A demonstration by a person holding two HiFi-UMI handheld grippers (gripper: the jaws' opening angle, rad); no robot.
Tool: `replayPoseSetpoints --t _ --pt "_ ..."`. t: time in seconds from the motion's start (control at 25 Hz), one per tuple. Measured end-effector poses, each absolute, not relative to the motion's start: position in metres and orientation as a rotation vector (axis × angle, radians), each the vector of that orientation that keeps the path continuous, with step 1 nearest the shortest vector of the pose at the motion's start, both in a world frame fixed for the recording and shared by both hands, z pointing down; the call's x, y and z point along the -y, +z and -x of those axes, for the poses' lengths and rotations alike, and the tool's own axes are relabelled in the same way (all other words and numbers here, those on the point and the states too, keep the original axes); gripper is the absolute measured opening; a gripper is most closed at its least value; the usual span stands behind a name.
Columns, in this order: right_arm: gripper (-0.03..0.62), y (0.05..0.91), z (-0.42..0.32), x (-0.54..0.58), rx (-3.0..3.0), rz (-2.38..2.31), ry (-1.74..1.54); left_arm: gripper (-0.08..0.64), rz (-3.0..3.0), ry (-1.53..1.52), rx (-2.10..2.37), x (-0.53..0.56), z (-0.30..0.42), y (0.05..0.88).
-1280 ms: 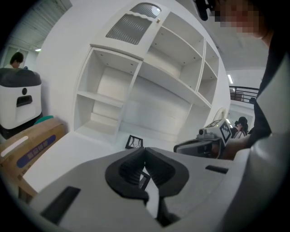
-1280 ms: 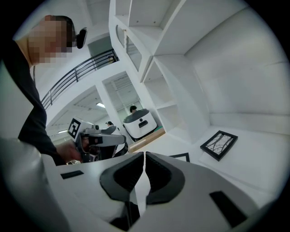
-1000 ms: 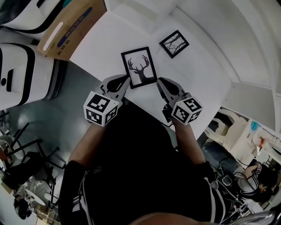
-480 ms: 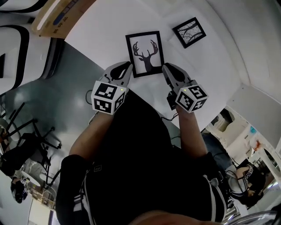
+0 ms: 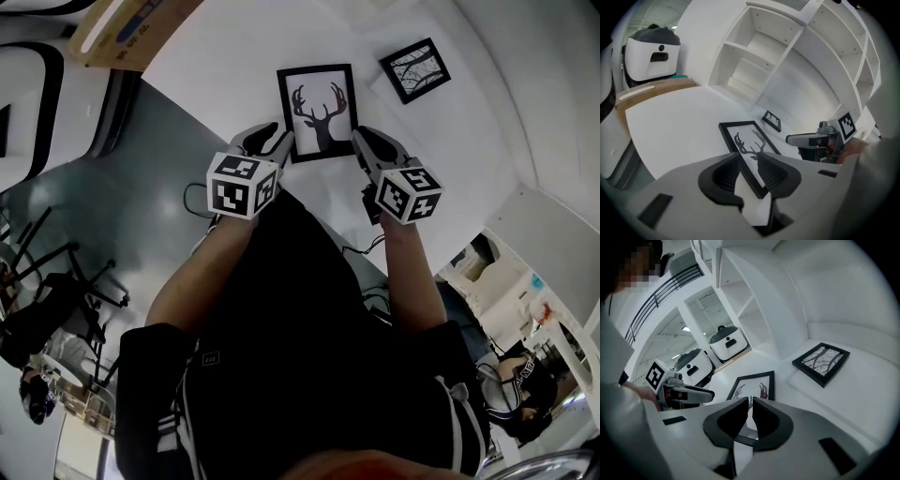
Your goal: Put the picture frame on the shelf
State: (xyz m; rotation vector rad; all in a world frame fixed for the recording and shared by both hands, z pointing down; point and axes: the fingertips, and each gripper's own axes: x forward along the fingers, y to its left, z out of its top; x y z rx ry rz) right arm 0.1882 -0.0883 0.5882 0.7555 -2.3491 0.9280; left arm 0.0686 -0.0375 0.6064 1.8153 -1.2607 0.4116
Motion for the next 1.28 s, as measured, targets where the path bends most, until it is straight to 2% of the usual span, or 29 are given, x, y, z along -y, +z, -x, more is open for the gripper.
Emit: replayPoseSetpoints --t 0.36,0.64,1.28 --pt "0.027 0.61 -0.189 0.104 2.232 -0.776 0.929 0.172 -1.736 0.472 1.102 0.037 -0.076 0.63" --pt "0.066 0.622 -0.191 0.102 2.124 -0.782 0.958 0.199 -1.672 0.559 1.058 0.04 -0.077 0.645" --pt "0.066 0.649 -0.198 0.098 1.941 -0.716 0.931 0.201 -1.491 0.621 1.042 0.049 -0.069 0.652"
